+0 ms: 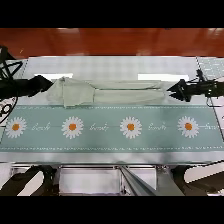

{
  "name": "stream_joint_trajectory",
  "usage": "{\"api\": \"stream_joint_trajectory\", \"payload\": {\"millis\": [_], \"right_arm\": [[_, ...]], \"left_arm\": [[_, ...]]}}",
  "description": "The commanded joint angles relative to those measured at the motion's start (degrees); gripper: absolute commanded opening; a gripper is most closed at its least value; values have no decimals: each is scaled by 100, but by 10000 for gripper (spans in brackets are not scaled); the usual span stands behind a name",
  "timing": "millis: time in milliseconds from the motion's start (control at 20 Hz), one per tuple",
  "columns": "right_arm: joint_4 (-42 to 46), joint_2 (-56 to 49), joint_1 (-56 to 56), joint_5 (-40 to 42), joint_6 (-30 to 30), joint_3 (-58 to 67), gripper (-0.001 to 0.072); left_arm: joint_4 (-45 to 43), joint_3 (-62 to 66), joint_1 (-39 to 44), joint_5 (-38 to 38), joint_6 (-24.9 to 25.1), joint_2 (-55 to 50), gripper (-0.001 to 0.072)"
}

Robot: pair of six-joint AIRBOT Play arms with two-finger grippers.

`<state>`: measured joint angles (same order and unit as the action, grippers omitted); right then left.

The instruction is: Fold the shirts.

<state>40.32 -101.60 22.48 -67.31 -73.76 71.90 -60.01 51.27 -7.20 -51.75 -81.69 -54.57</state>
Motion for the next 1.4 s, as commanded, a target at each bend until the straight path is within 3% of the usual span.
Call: {"api": "stream_joint_trajectory", "payload": {"millis": [0,200,250,350,400,450,500,550,700,850,1150,1350], "right_arm": [[-120,-424,-417,-48,-131,326,419],[-120,-791,-852,-144,-352,807,411],[-116,-828,-962,-120,-358,907,330],[-116,-820,-1123,-181,-256,1158,18],[-114,-791,-1165,-341,-219,1318,19],[-50,-688,-1158,-496,-212,1440,19],[107,-487,-1158,-562,-203,1451,19],[450,-197,-1158,-647,-205,1451,19],[1377,994,-1322,-820,-210,1244,19],[1582,2343,-1373,-833,-321,721,19],[1585,4708,-1370,-918,-787,-636,19],[1580,5530,-1373,-1104,-970,-1045,19]], "left_arm": [[92,-114,201,74,0,-55,507],[293,-114,212,76,2,-173,507],[310,-114,212,76,2,-197,507],[313,-114,212,76,0,-238,507],[343,-114,212,74,2,-249,505],[435,-114,212,68,7,-256,423],[564,-114,229,59,79,-256,71],[726,-107,302,111,341,-262,26],[1156,-96,852,564,560,-448,26],[1139,223,1805,1071,562,-1228,25],[1093,2614,3613,251,378,-3818,25],[1099,3985,4647,-531,-273,-5136,25]]}}
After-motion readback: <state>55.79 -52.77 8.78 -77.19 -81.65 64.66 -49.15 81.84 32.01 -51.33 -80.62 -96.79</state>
